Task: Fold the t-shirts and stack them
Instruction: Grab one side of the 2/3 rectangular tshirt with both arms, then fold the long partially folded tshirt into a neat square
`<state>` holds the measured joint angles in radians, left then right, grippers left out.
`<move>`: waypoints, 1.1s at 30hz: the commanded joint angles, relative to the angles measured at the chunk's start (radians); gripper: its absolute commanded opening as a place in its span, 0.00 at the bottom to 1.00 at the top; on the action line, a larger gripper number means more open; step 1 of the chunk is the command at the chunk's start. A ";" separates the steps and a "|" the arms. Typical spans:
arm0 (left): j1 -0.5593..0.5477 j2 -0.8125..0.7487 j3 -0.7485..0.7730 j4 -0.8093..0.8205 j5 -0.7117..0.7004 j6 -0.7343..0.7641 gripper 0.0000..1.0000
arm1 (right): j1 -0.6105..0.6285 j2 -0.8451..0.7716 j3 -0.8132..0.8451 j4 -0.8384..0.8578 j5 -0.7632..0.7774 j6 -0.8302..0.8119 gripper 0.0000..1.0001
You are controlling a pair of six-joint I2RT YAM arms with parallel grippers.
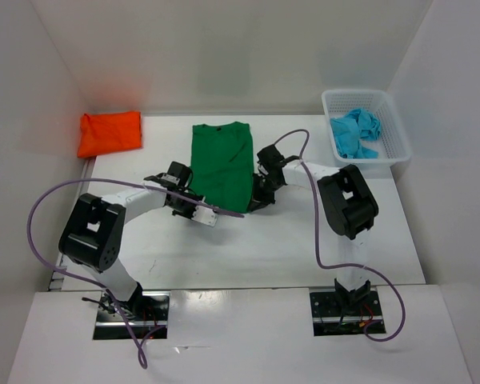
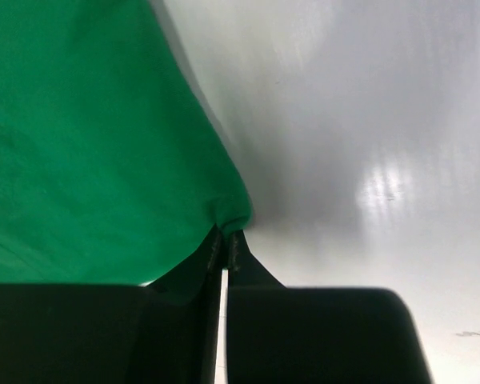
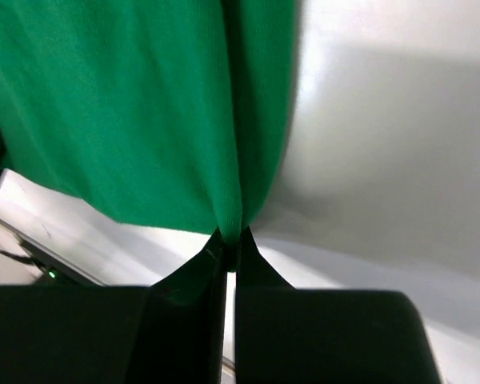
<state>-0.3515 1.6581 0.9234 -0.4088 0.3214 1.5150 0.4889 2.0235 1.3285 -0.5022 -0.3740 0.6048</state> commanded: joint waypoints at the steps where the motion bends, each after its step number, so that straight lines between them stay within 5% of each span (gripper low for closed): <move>1: 0.003 -0.040 0.045 -0.164 0.084 -0.088 0.00 | 0.014 -0.104 -0.054 -0.084 -0.005 -0.057 0.00; 14: -0.078 -0.288 0.097 -0.607 0.200 -0.320 0.00 | 0.152 -0.523 -0.319 -0.269 -0.075 -0.013 0.00; 21: -0.077 -0.248 0.304 -0.772 0.329 -0.429 0.00 | 0.163 -0.687 -0.244 -0.424 -0.121 0.030 0.00; 27: 0.005 -0.115 0.483 -0.705 0.418 -0.623 0.00 | 0.013 -0.631 -0.164 -0.437 -0.210 -0.048 0.00; 33: 0.019 -0.026 0.566 -0.510 0.349 -0.774 0.00 | -0.130 -0.445 0.003 -0.427 -0.243 -0.157 0.00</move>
<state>-0.3321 1.6169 1.4357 -1.0142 0.6571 0.8581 0.3958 1.5089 1.2289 -0.9154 -0.5804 0.5270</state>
